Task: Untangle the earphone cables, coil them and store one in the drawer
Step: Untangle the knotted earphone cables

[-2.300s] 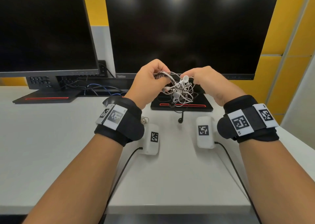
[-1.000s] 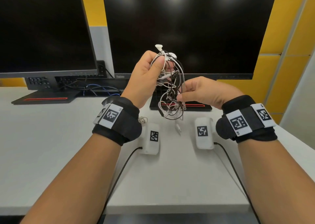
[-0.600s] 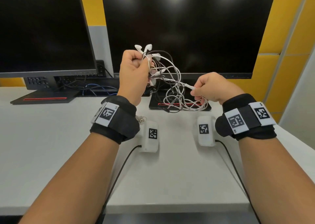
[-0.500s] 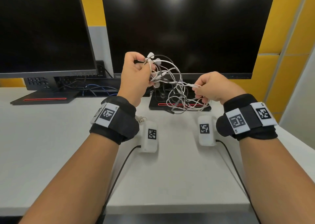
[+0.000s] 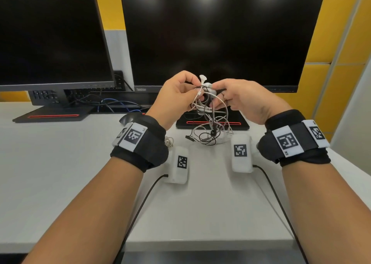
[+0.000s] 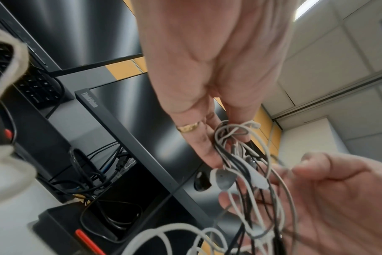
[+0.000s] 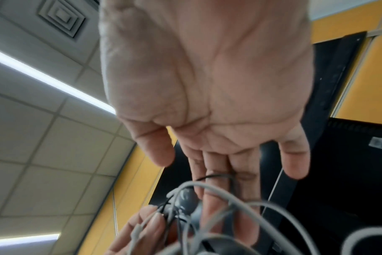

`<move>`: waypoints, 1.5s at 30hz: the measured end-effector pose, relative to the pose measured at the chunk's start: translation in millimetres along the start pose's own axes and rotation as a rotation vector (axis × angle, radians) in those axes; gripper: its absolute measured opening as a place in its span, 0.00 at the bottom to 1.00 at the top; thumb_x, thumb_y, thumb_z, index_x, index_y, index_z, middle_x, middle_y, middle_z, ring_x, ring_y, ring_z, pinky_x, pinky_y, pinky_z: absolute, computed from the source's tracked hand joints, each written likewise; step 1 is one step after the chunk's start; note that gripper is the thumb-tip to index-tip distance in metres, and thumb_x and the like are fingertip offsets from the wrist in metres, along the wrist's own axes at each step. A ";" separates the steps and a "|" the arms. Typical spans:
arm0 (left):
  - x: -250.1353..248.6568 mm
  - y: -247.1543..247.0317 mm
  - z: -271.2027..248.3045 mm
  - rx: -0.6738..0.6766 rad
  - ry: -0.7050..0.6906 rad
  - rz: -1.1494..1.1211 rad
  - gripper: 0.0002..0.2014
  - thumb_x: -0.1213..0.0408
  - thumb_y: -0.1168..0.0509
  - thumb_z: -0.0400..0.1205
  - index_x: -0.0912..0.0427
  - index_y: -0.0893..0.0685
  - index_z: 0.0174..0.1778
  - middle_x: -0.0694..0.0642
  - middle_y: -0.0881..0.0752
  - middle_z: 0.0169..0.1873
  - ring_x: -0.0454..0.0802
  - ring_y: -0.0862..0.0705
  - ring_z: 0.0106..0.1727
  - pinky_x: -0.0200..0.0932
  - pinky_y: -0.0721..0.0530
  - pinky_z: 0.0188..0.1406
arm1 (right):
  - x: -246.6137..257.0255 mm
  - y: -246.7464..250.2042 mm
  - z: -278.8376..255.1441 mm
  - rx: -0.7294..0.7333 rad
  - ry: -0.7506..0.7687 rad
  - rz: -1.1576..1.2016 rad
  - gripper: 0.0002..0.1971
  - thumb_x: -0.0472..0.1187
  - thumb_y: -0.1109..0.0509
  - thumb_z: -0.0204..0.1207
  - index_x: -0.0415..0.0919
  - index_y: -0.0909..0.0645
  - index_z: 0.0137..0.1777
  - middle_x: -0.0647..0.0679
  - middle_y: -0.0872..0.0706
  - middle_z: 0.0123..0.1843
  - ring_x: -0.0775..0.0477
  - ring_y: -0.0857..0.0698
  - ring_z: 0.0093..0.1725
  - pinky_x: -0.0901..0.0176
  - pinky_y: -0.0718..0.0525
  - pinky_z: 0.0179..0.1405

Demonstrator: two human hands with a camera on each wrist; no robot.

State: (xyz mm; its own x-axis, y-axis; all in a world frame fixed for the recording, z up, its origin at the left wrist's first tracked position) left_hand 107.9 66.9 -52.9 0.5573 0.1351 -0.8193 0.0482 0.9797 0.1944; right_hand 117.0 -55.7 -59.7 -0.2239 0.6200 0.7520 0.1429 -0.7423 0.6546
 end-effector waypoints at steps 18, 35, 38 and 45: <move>17.0 -8.4 -2.5 0.119 0.190 0.116 0.03 0.66 0.33 0.83 0.56 0.16 0.50 0.48 0.16 0.33 0.39 0.22 0.30 0.35 0.23 0.31 | -12.4 30.8 0.0 -0.249 0.208 0.279 0.05 0.37 0.37 0.85 0.42 0.19 0.51 0.51 0.24 0.29 0.57 0.28 0.25 0.66 0.28 0.25; 14.6 -8.6 -3.9 0.146 0.185 0.023 0.10 0.74 0.35 0.83 0.59 0.16 0.57 0.62 0.11 0.50 0.49 0.11 0.48 0.41 0.12 0.47 | -34.9 31.2 4.8 -0.310 -0.198 0.190 0.14 0.36 0.38 0.84 0.39 0.19 0.66 0.46 0.13 0.53 0.46 0.14 0.53 0.53 0.20 0.51; 17.0 -9.5 -1.2 0.100 0.174 0.011 0.07 0.72 0.36 0.84 0.58 0.17 0.54 0.58 0.11 0.46 0.49 0.12 0.47 0.44 0.13 0.49 | -14.7 37.6 -2.6 -0.375 0.076 0.146 0.11 0.38 0.37 0.81 0.44 0.16 0.59 0.52 0.16 0.55 0.53 0.19 0.55 0.55 0.21 0.53; 6.6 -21.3 -5.7 0.200 0.167 -0.176 0.15 0.74 0.44 0.86 0.60 0.18 0.64 0.54 0.11 0.52 0.49 0.12 0.55 0.42 0.13 0.55 | -3.4 28.1 -6.5 -0.285 0.263 0.140 0.11 0.53 0.32 0.81 0.46 0.14 0.47 0.54 0.15 0.36 0.60 0.20 0.35 0.66 0.25 0.35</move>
State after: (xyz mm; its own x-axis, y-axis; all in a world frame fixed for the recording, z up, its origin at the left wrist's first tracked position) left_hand 105.8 47.7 -65.6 0.3825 0.0042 -0.9239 0.3030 0.9441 0.1297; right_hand 115.6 -80.4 -44.4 -0.4657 0.4497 0.7622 -0.0754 -0.8783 0.4722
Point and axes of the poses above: each hand's wrist, its own z-axis towards the middle knuckle, its own y-axis out of the back of the hand, x = y × z, the point moved 10 cm from there along z, towards the middle knuckle
